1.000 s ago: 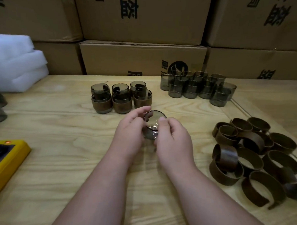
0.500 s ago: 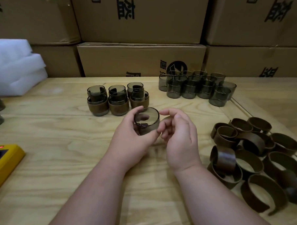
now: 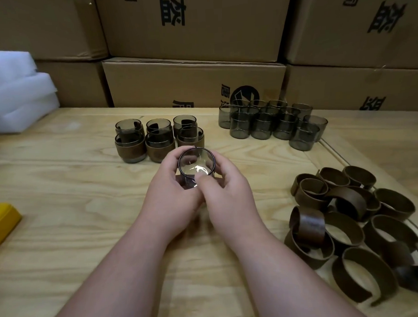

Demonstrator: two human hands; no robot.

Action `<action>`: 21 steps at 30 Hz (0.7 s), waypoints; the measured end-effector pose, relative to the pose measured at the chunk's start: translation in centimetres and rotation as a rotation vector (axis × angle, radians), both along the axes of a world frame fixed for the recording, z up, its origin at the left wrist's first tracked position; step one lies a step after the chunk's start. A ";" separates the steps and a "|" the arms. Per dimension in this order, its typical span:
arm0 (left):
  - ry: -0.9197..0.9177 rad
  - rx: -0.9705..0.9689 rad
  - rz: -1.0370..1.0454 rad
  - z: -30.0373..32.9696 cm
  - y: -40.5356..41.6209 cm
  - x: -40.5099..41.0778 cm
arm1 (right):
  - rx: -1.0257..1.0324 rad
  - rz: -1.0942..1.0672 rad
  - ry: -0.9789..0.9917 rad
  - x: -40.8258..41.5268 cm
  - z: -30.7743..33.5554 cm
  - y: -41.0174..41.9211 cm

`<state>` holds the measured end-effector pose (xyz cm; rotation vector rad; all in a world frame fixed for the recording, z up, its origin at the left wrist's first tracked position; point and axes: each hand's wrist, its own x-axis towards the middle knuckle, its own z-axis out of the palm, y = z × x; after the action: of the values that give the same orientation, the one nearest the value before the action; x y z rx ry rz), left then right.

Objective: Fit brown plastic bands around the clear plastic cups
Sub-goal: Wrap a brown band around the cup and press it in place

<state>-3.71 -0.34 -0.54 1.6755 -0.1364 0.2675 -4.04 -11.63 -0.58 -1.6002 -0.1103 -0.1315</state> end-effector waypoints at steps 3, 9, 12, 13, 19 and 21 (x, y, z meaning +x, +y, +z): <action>0.001 -0.010 0.012 0.2 -0.1 -0.1 | 0.043 -0.004 0.052 0.3 0.0 0.0; 0.007 -0.011 -0.010 0.4 -0.4 -0.3 | 0.159 -0.106 0.121 0.6 0.1 0.0; 0.006 0.009 -0.028 0.4 -0.3 -0.3 | 0.152 -0.168 0.098 0.7 0.1 -0.2; 0.008 0.027 -0.037 0.4 -0.3 -0.3 | 0.164 -0.191 0.090 0.8 0.0 -0.3; 0.008 0.174 -0.109 0.4 -0.1 -0.4 | 0.234 -0.249 0.097 0.8 0.4 -0.6; 0.003 0.192 -0.139 0.4 -0.1 -0.5 | 0.240 -0.254 0.103 0.6 0.5 -0.6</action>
<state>-4.25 -0.45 -0.13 1.8475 -0.2833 0.1506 -3.46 -12.22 -0.06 -1.3727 0.1837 -0.2492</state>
